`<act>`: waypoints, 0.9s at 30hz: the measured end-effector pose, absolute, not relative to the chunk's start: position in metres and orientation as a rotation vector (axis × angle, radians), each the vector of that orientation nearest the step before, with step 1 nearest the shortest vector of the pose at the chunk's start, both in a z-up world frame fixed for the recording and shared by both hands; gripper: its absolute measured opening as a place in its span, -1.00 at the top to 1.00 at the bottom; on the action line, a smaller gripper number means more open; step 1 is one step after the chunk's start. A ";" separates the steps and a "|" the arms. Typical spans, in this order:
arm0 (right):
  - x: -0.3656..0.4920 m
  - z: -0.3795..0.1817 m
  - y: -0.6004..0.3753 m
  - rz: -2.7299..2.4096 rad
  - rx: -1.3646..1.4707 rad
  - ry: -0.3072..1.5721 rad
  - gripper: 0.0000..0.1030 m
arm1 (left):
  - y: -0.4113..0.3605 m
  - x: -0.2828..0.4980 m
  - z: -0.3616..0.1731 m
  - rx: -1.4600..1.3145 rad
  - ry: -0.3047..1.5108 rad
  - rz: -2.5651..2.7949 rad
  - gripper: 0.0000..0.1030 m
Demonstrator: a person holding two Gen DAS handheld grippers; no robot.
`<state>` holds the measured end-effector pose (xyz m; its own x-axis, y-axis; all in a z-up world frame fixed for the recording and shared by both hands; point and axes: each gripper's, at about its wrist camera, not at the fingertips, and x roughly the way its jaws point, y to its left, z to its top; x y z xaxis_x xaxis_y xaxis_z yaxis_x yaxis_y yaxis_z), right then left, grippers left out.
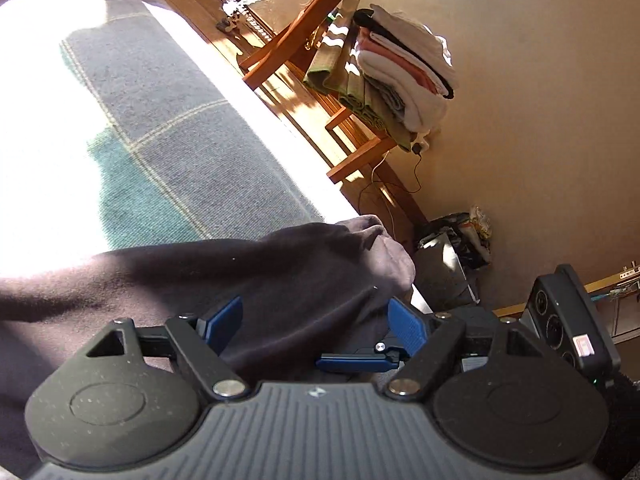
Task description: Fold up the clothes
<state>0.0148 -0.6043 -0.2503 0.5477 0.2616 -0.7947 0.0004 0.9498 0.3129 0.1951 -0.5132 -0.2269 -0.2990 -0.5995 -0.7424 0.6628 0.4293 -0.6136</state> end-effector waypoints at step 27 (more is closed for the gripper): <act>-0.005 -0.252 -0.565 -0.055 0.328 0.957 -0.11 | -0.589 0.186 -0.251 0.181 1.345 -1.254 -0.52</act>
